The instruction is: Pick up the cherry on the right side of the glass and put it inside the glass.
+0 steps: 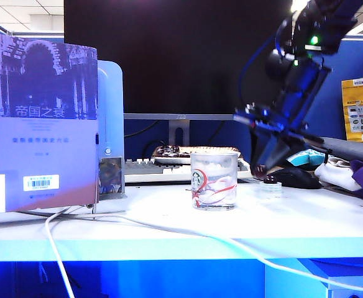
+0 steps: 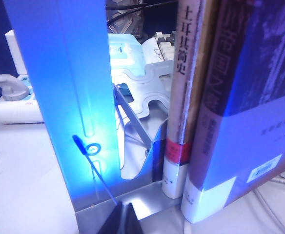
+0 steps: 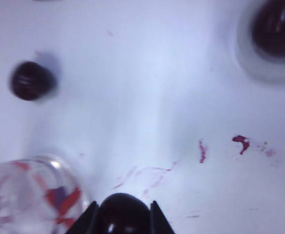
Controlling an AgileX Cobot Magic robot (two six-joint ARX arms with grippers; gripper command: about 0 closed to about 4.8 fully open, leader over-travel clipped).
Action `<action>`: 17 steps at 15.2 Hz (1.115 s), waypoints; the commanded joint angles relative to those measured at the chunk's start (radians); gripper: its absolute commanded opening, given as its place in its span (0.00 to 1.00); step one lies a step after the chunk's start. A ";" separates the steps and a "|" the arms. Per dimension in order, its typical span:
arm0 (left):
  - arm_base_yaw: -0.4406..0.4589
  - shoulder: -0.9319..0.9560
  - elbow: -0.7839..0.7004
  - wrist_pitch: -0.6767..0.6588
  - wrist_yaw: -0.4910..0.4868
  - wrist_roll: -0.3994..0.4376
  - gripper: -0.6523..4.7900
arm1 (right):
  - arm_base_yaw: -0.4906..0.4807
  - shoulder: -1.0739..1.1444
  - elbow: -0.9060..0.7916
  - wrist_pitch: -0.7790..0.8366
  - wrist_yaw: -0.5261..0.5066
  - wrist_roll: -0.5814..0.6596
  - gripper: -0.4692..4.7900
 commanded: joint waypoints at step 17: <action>0.000 -0.003 -0.001 -0.013 0.004 0.005 0.11 | 0.069 -0.064 0.120 -0.034 -0.334 -0.034 0.36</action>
